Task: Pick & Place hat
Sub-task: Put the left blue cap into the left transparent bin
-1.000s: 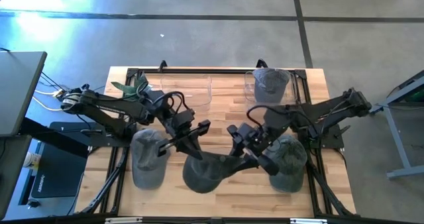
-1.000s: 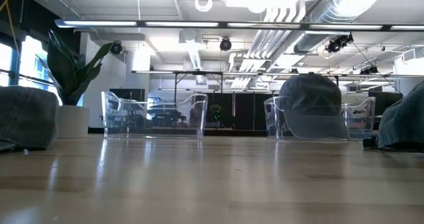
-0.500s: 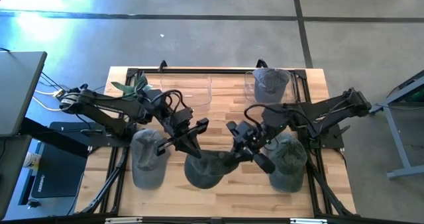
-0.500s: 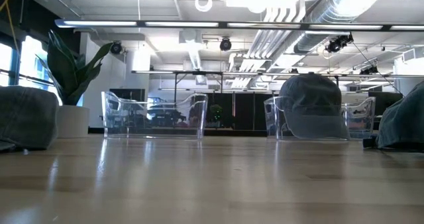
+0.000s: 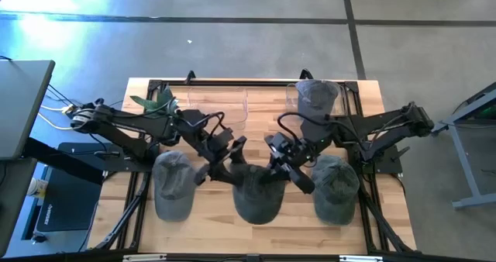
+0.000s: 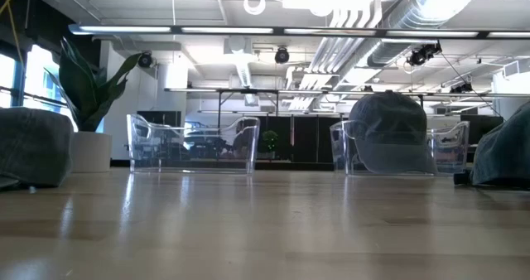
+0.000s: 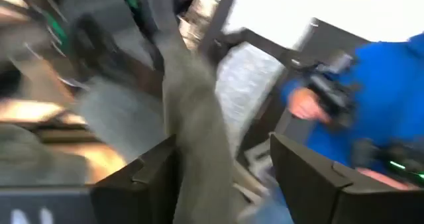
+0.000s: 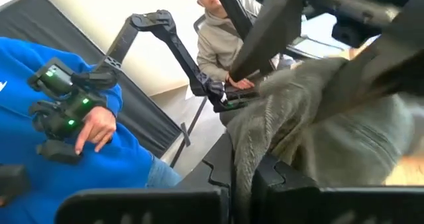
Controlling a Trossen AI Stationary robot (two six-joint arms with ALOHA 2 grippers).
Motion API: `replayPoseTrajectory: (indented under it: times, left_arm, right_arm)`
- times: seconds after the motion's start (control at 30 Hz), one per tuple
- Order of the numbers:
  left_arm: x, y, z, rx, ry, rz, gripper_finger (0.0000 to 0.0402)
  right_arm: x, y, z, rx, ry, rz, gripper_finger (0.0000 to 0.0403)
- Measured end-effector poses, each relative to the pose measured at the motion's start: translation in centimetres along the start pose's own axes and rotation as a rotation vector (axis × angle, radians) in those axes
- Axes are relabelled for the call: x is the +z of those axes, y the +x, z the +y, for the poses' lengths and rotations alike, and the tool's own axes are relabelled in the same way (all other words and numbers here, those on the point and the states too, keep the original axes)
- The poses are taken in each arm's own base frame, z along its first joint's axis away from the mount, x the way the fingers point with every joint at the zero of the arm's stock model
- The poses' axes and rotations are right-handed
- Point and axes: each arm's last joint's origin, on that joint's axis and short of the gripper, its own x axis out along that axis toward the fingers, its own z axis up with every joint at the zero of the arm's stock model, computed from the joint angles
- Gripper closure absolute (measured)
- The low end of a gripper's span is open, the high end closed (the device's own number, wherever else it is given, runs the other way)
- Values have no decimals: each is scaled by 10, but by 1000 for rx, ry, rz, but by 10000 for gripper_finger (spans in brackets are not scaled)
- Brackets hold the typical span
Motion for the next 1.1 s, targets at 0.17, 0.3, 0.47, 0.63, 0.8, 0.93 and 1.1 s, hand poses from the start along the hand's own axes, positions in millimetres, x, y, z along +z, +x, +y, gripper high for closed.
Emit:
replayPoseTrajectory:
  times: [0.17,0.3,0.47,0.63,0.8,0.93,1.1]
  left_arm:
    - [-2,0,4,101,60,-10,173]
    - [-6,3,-2,90,133,15,173]
    - [-13,9,-8,35,177,50,194]
    - [-8,6,-15,-112,181,55,270]
    - [5,-1,-21,-196,202,45,371]
    - [16,-4,-23,-227,189,32,388]
    - [22,-6,-24,-213,172,25,394]
  right_arm:
    - [-1,0,-1,-8,21,8,399]
    - [0,0,0,-4,40,2,395]
    - [-1,0,0,3,42,7,397]
    - [-2,0,1,42,44,39,396]
    - [-2,0,3,84,7,52,382]
    - [-3,1,8,148,-74,61,377]
    - [-5,1,11,191,-104,89,322]
